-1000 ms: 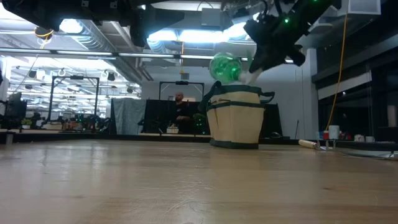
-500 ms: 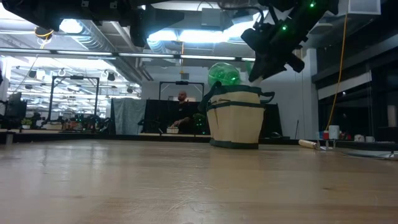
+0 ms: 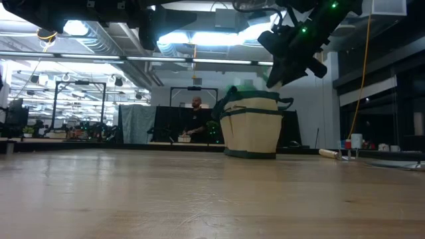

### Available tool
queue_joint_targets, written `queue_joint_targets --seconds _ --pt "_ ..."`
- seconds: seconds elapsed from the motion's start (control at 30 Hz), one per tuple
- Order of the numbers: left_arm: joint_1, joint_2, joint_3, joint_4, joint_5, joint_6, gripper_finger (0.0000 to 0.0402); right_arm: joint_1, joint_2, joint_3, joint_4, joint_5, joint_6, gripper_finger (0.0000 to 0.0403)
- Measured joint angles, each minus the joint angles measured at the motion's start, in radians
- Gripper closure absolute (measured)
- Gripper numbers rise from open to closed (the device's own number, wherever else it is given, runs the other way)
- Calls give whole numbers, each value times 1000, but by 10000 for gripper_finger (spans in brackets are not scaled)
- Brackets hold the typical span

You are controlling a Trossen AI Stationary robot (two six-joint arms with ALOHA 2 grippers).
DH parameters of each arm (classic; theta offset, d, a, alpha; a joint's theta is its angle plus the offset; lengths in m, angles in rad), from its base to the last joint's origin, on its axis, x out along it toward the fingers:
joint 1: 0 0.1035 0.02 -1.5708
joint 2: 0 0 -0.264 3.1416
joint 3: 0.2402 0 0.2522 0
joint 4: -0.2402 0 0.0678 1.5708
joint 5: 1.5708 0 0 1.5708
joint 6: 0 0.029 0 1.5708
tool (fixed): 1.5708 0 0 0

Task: Pick & Place Garden tools in Gardening bag
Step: Put the spray bottle into the gardening bag

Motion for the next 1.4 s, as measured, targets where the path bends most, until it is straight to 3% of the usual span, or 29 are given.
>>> queue_joint_targets --seconds 0.5,0.77,1.23,1.4 --pt "0 0 0 0 0 0 151 0 0 0 1 -2 -3 264" --pt "0 0 0 0 0 0 151 1 0 0 2 -88 -1 263" --pt "0 0 0 0 0 0 151 0 12 0 -31 -143 36 263" --pt "0 0 0 0 0 0 151 2 14 0 -23 -157 -28 263"
